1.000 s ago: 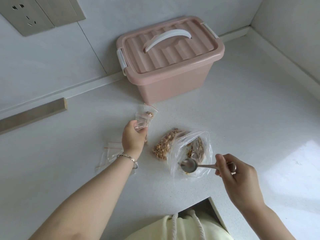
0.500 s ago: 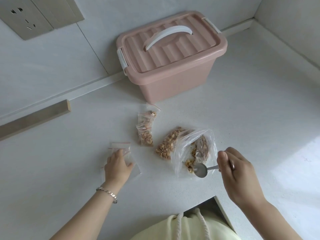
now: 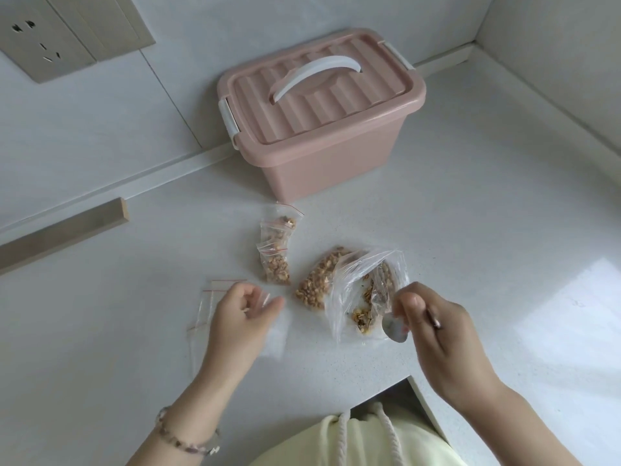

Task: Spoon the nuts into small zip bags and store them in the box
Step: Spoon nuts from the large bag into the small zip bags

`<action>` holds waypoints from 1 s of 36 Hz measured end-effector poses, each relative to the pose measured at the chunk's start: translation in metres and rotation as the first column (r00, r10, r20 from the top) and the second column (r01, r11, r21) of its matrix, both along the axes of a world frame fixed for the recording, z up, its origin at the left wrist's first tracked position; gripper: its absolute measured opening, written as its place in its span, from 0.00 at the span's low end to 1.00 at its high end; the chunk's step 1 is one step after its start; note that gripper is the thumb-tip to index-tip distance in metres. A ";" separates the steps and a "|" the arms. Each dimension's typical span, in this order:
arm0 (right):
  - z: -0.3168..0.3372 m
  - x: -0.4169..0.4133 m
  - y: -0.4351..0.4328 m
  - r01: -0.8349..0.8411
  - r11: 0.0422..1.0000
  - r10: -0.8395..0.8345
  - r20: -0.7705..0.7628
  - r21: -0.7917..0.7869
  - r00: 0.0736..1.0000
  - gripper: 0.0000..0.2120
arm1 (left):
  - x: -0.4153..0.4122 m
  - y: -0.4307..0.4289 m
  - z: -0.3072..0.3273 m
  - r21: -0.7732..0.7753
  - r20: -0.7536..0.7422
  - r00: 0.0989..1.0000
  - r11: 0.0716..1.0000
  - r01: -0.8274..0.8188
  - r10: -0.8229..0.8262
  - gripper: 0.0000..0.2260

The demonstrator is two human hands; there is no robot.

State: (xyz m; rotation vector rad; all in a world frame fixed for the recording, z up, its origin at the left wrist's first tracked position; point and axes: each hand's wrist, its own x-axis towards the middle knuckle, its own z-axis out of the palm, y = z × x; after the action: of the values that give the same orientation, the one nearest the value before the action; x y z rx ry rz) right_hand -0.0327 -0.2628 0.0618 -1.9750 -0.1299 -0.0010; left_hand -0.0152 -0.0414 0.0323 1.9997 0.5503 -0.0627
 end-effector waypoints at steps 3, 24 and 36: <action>0.005 0.001 0.016 -0.089 0.996 0.088 -0.063 -0.020 0.994 0.20 | -0.006 -0.027 0.016 -0.157 0.017 0.999 0.987 0.045 -0.043 0.18; 0.004 0.002 0.023 0.117 0.993 -0.117 -0.103 -0.009 0.988 0.06 | -0.010 -0.062 0.047 -0.682 -0.150 0.988 0.728 -0.069 -0.047 0.07; 0.003 -0.005 0.024 0.066 0.997 -0.072 -0.152 -0.041 0.986 0.04 | -0.015 -0.062 0.048 -0.598 -0.150 0.986 0.800 -0.037 -0.067 0.03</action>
State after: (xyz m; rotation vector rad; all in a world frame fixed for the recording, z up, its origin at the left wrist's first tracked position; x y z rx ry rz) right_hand -0.0378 -0.2388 0.0653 -2.0065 0.0390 0.1089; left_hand -0.0301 -0.1029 0.0799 1.3764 0.5357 -0.3726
